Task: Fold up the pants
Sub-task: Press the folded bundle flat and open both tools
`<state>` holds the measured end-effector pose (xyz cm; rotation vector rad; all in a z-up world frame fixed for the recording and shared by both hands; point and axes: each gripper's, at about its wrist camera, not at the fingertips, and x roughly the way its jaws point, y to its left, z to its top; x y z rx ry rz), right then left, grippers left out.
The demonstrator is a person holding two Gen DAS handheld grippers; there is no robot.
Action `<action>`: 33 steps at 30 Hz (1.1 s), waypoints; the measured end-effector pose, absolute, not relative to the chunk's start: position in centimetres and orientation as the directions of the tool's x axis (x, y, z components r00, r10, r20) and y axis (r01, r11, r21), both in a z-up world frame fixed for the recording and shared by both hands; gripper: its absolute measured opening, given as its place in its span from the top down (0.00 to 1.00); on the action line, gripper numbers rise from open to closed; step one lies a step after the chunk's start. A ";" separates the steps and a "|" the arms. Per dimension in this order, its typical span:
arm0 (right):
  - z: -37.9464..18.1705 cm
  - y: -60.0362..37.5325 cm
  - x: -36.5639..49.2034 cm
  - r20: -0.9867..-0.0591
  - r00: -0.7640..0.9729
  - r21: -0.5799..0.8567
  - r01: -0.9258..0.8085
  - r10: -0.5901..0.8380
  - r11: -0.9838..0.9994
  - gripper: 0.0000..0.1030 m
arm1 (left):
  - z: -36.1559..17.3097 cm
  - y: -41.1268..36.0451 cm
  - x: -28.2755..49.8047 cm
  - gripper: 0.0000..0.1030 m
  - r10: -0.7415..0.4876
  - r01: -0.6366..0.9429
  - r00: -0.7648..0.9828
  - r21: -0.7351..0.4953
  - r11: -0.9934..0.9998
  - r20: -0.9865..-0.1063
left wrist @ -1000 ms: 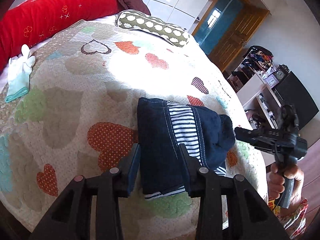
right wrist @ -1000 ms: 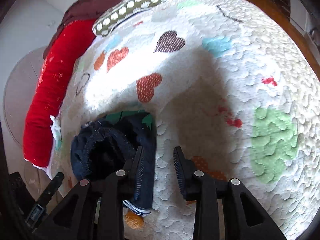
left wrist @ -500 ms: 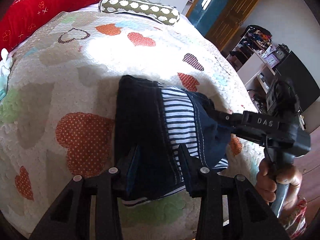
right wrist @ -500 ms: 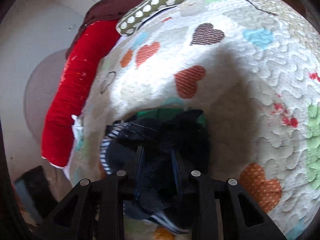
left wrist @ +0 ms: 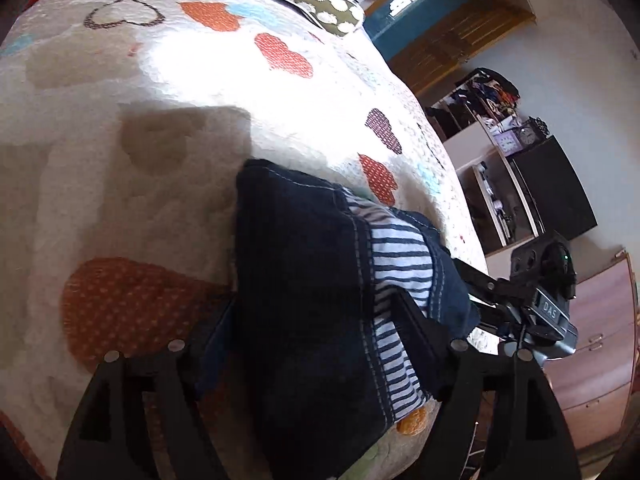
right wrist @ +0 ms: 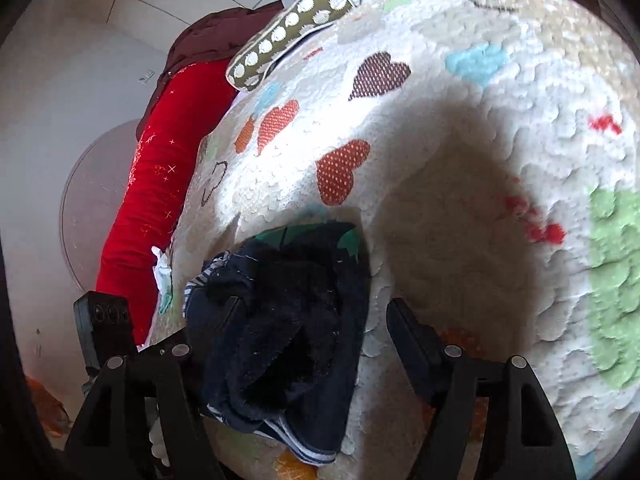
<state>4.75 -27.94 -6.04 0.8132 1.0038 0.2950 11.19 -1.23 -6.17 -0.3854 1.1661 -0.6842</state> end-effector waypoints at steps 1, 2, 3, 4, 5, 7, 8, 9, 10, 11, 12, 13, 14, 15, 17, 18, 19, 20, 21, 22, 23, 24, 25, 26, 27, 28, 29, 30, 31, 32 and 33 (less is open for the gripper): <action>-6.5 -27.8 4.9 -0.612 0.541 0.739 0.133 0.576 0.660 0.36 | -6.0 -1.9 11.2 0.35 -0.675 0.305 0.211 -0.609 0.732 -0.707; -6.7 -27.6 5.1 -0.586 0.543 0.761 0.116 0.601 0.638 0.67 | -5.7 -2.5 11.1 0.47 -0.675 0.317 0.206 -0.605 0.731 -0.708; -7.0 -27.5 5.5 -0.572 0.527 0.782 0.119 0.629 0.612 0.73 | -5.2 -2.9 11.1 0.52 -0.673 0.327 0.207 -0.598 0.732 -0.710; -6.9 -27.6 5.7 -0.568 0.530 0.789 0.133 0.630 0.599 0.74 | -4.6 -3.2 11.3 0.57 -0.675 0.333 0.208 -0.598 0.729 -0.708; -6.4 -27.5 6.0 -0.562 0.533 0.792 0.126 0.632 0.598 0.78 | -4.0 -3.3 11.7 0.59 -0.681 0.338 0.209 -0.602 0.724 -0.702; -4.8 -27.3 6.7 -0.561 0.545 0.779 0.094 0.623 0.620 0.78 | -2.5 -3.6 13.0 0.59 -0.676 0.351 0.236 -0.588 0.729 -0.698; -3.9 -27.4 7.2 -0.558 0.557 0.773 0.080 0.615 0.629 0.78 | -1.8 -3.7 13.9 0.59 -0.667 0.350 0.251 -0.577 0.738 -0.701; -3.1 -27.5 7.8 -0.548 0.568 0.775 0.070 0.614 0.628 0.78 | -1.3 -3.8 14.9 0.59 -0.655 0.347 0.266 -0.564 0.750 -0.708; -2.4 -27.7 8.7 -0.538 0.579 0.778 0.061 0.612 0.626 0.78 | -0.8 -4.0 15.9 0.59 -0.636 0.343 0.285 -0.543 0.766 -0.717; -1.8 -27.9 9.6 -0.536 0.589 0.773 0.056 0.604 0.631 0.78 | -0.5 -4.3 16.8 0.59 -0.608 0.341 0.310 -0.512 0.789 -0.731; -1.4 -28.0 10.6 -0.540 0.598 0.764 0.055 0.591 0.643 0.78 | -0.5 -4.6 17.8 0.59 -0.573 0.334 0.332 -0.475 0.814 -0.749; -1.3 -28.1 11.7 -0.551 0.604 0.750 0.057 0.576 0.659 0.78 | -0.7 -4.9 18.7 0.59 -0.525 0.314 0.355 -0.430 0.846 -0.774; -1.4 -28.1 12.7 -0.572 0.606 0.728 0.065 0.553 0.682 0.75 | -1.2 -5.3 19.6 0.59 -0.467 0.292 0.373 -0.377 0.879 -0.802; -1.7 -28.1 13.7 -0.613 0.605 0.686 0.087 0.508 0.723 0.72 | -1.9 -5.6 20.4 0.59 -0.414 0.279 0.381 -0.324 0.904 -0.827; -2.8 -28.2 15.4 -0.716 0.597 0.551 0.166 0.362 0.818 0.67 | -3.4 -6.1 21.2 0.59 -0.319 0.264 0.377 -0.229 0.937 -0.869; -3.4 -28.4 16.0 -0.759 0.573 0.491 0.192 0.309 0.850 0.65 | -3.7 -5.9 21.2 0.59 -0.303 0.266 0.367 -0.213 0.940 -0.879; -3.7 -28.6 16.3 -0.772 0.558 0.478 0.192 0.305 0.857 0.64 | -3.6 -5.4 20.6 0.59 -0.313 0.276 0.366 -0.219 0.936 -0.876; -3.5 -29.0 16.1 -0.765 0.562 0.487 0.183 0.316 0.854 0.64 | -3.3 -4.9 20.0 0.59 -0.329 0.287 0.377 -0.229 0.930 -0.866; -2.6 -29.1 15.5 -0.754 0.579 0.482 0.169 0.309 0.860 0.64 | -2.9 -4.4 19.2 0.59 -0.334 0.292 0.393 -0.229 0.929 -0.857; -1.3 -29.2 14.8 -0.738 0.609 0.465 0.148 0.290 0.873 0.64 | -2.5 -4.0 18.3 0.59 -0.330 0.293 0.411 -0.220 0.931 -0.850; 0.0 -29.2 13.5 -0.717 0.639 0.451 0.121 0.278 0.884 0.64 | -2.1 -3.6 17.5 0.59 -0.319 0.289 0.431 -0.206 0.935 -0.844; 1.3 -28.9 12.6 -0.696 0.660 0.449 0.091 0.284 0.889 0.64 | -1.7 -3.2 16.8 0.58 -0.305 0.280 0.452 -0.191 0.941 -0.838; 2.3 -28.5 11.9 -0.675 0.672 0.460 0.060 0.305 0.886 0.64 | -1.4 -2.7 15.9 0.58 -0.292 0.267 0.474 -0.180 0.947 -0.831; 2.9 -28.0 11.4 -0.659 0.672 0.480 0.032 0.336 0.877 0.64 | -1.0 -2.2 15.0 0.58 -0.285 0.257 0.490 -0.176 0.950 -0.824; 3.0 -27.4 11.0 -0.652 0.662 0.500 0.008 0.370 0.866 0.64 | -0.6 -1.8 14.2 0.58 -0.281 0.247 0.504 -0.175 0.953 -0.817; 2.7 -26.7 10.9 -0.652 0.643 0.517 -0.009 0.401 0.856 0.64 | -0.3 -1.5 13.4 0.58 -0.273 0.236 0.518 -0.171 0.957 -0.811; 2.0 -26.0 10.9 -0.662 0.619 0.525 -0.018 0.422 0.851 0.64 | 0.0 -1.1 12.5 0.56 -0.261 0.222 0.533 -0.164 0.961 -0.805; 0.9 -25.4 11.1 -0.686 0.597 0.515 -0.006 0.416 0.857 0.64 | 0.4 -0.8 11.6 0.55 -0.250 0.213 0.549 -0.156 0.964 -0.798; -0.5 -25.1 11.3 -0.715 0.576 0.500 0.024 0.397 0.866 0.64 | 0.8 -0.7 10.7 0.52 -0.239 0.206 0.565 -0.145 0.968 -0.790; -2.1 -24.9 11.7 -0.739 0.549 0.499 0.056 0.391 0.865 0.63 | 1.2 -0.6 9.9 0.49 -0.224 0.199 0.581 -0.130 0.971 -0.783; -3.6 -25.0 12.0 -0.754 0.518 0.514 0.082 0.404 0.854 0.63 | 1.6 -0.4 9.1 0.48 -0.207 0.191 0.596 -0.113 0.975 -0.776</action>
